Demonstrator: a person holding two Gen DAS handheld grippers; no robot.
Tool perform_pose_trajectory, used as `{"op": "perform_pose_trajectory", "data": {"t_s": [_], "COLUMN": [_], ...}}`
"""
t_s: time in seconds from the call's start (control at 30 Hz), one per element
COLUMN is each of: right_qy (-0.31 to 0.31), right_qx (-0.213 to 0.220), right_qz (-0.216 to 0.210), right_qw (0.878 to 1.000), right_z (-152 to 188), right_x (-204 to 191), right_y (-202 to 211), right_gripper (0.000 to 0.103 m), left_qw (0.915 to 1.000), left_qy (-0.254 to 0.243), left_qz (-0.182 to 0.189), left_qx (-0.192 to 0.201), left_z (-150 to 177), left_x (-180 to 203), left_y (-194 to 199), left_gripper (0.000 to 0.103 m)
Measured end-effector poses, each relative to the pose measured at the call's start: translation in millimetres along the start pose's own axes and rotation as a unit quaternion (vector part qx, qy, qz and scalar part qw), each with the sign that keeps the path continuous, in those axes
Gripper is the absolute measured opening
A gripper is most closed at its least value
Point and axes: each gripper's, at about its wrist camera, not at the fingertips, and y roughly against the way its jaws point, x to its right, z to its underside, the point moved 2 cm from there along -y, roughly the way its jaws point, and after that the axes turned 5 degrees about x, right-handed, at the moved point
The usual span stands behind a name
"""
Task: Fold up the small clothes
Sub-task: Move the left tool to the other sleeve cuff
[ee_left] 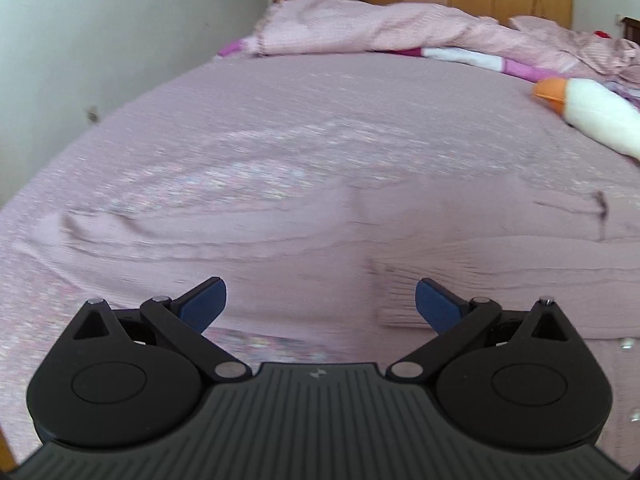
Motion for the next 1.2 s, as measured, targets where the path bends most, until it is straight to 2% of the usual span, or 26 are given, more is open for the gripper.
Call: {"op": "perform_pose_trajectory", "data": {"t_s": [0.1,0.23,0.3,0.47,0.6,0.93,1.07,1.2], "right_qy": [0.014,0.002,0.001,0.019,-0.002,-0.001,0.004,0.006], "right_qx": [0.009,-0.003,-0.015,-0.003,-0.003,0.001,-0.003,-0.007], "right_qz": [0.011,0.031,0.034,0.036,0.032,0.004,0.000,0.002], "right_qw": [1.000,1.000,0.999,0.999,0.999,1.000,1.000,1.000], "right_z": [-3,2,9,15,12,27,37,49], "right_x": [-1,8,14,9,4,-25,-37,-46], "right_y": [-2,-14,-21,-19,-8,34,43,46], "right_gripper": [0.059,0.059,0.058,0.059,0.068,0.069,0.069,0.069], "left_qw": [0.9998,0.9987,0.9991,0.9988,0.9991,0.9959,0.9896,0.9826], "left_qy": [-0.010,-0.022,-0.018,-0.016,0.001,0.062,0.109,0.152], "left_qz": [0.005,-0.021,-0.013,-0.012,-0.017,-0.058,-0.081,-0.096], "left_qx": [-0.015,-0.042,-0.037,-0.045,-0.037,-0.032,-0.047,-0.045], "left_z": [5,18,20,21,22,26,29,29], "left_x": [15,19,14,2,-21,-98,-133,-163], "left_y": [-14,-37,-36,-26,-7,23,16,5], "left_gripper": [0.103,0.103,0.103,0.103,0.103,0.103,0.103,0.103]}}
